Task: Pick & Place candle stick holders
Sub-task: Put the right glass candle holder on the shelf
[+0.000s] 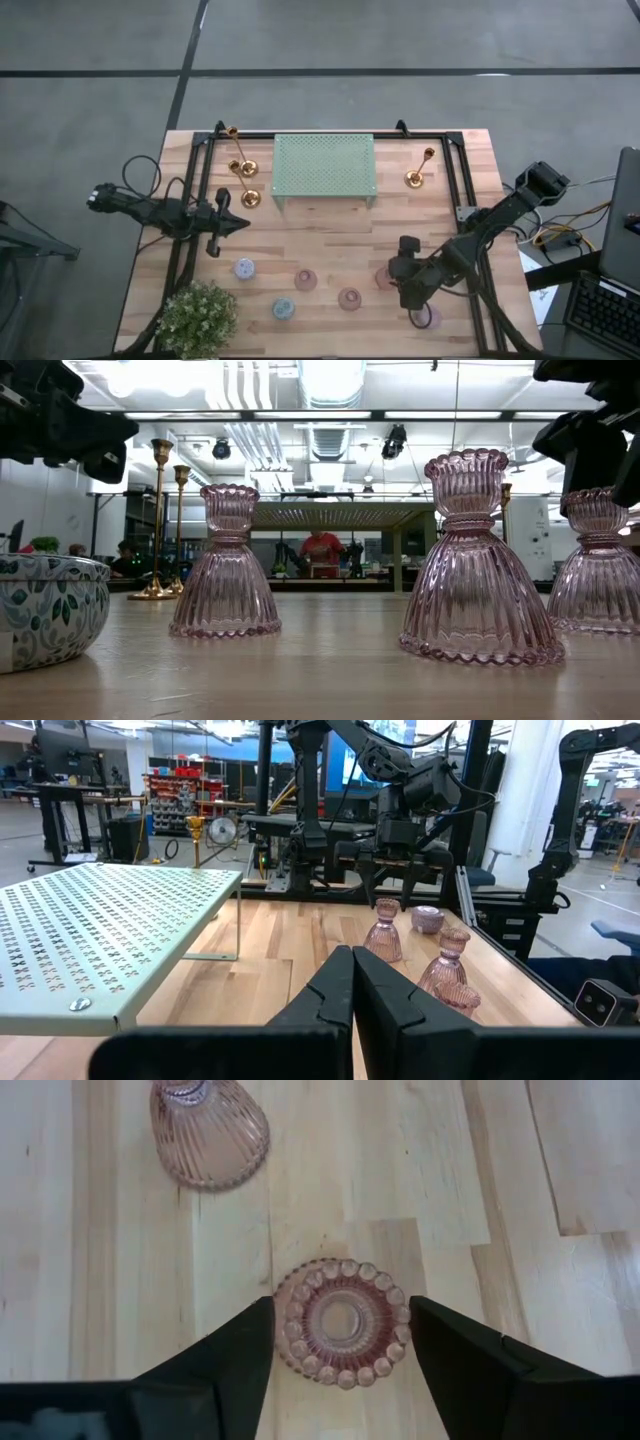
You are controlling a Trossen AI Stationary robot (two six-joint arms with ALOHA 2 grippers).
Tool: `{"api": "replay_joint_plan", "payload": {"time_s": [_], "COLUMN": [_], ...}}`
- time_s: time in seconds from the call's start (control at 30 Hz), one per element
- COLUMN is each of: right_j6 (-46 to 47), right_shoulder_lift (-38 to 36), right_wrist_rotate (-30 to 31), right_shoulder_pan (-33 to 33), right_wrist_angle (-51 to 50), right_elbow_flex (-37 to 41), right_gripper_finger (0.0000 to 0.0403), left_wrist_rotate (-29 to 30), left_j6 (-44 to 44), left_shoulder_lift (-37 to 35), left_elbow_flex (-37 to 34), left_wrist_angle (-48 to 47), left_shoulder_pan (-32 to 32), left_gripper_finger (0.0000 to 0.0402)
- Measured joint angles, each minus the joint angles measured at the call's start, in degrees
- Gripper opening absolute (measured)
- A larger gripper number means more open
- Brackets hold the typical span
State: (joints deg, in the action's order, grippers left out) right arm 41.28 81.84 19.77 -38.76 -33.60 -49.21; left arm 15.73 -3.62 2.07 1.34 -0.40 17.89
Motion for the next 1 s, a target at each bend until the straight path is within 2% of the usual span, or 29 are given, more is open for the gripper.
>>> {"api": "replay_joint_plan", "payload": {"time_s": [0.3,0.53,0.77,1.0], "right_j6": [-1.1,-1.6,-6.0,-14.9], "right_shoulder_lift": [0.0,-0.8,-1.3,-1.6], "right_wrist_rotate": [-0.1,-0.2,-0.2,-0.1], "right_shoulder_pan": [0.0,1.1,3.6,9.1], "right_wrist_angle": [0.1,-0.4,-4.6,-13.6], "right_elbow_flex": [0.0,-1.0,-8.7,-21.7], "right_gripper_finger": [0.0169,0.0181,0.0178,0.0179], "left_wrist_rotate": [0.0,0.0,0.0,0.0], "left_j6": [0.0,0.0,0.0,0.0], "left_shoulder_lift": [0.0,0.0,0.0,0.0], "left_elbow_flex": [0.0,0.0,0.0,0.0], "left_wrist_angle": [0.0,0.0,0.0,0.0], "left_shoulder_pan": [0.0,0.0,0.0,0.0], "left_gripper_finger": [0.0007,0.0007,0.0007,0.0007]}}
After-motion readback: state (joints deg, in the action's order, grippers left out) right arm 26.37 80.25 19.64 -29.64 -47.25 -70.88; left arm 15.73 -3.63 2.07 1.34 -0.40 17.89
